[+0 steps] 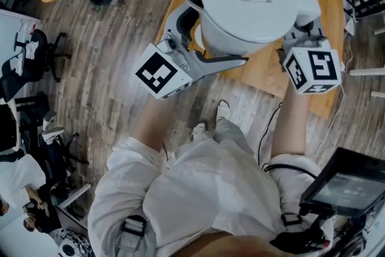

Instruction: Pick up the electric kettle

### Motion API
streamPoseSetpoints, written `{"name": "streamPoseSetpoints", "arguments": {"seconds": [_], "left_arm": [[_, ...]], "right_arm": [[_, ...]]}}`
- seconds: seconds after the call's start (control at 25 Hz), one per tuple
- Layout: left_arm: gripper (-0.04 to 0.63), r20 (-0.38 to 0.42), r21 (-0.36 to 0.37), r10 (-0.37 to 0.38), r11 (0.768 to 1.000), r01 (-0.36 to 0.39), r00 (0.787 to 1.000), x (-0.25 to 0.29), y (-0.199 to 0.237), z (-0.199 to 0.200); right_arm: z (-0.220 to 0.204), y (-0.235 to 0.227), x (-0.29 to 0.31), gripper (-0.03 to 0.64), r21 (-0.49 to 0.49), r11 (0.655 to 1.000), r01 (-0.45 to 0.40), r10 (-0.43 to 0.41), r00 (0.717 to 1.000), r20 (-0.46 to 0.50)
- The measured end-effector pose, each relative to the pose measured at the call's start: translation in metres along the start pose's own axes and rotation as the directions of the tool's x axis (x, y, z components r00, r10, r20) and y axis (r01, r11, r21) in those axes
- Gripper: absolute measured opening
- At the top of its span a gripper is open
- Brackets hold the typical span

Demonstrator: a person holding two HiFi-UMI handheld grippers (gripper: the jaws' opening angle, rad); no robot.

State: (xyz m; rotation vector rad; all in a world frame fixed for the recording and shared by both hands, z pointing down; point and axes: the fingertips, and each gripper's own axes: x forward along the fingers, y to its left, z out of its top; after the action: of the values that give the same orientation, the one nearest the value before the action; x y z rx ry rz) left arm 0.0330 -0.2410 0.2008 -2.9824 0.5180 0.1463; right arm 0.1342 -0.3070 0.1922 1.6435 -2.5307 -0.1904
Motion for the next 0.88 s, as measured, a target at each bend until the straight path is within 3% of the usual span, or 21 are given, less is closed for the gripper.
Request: {"name": "streamPoseSetpoints", "arguments": {"seconds": [0.44, 0.88], "left_arm": [[0.584, 0.030, -0.007, -0.058, 0.998, 0.058, 0.998, -0.044, -0.093, 0.064], [0.584, 0.027, -0.005, -0.101, 0.995, 0.102, 0.994, -0.044, -0.131, 0.066]], "right_arm": [[0.050, 0.048, -0.104, 0.037, 0.011, 0.998, 0.061, -0.061, 0.998, -0.019], [0.049, 0.052, -0.145, 0.037, 0.013, 0.995, 0.100, -0.100, 0.995, -0.021]]}}
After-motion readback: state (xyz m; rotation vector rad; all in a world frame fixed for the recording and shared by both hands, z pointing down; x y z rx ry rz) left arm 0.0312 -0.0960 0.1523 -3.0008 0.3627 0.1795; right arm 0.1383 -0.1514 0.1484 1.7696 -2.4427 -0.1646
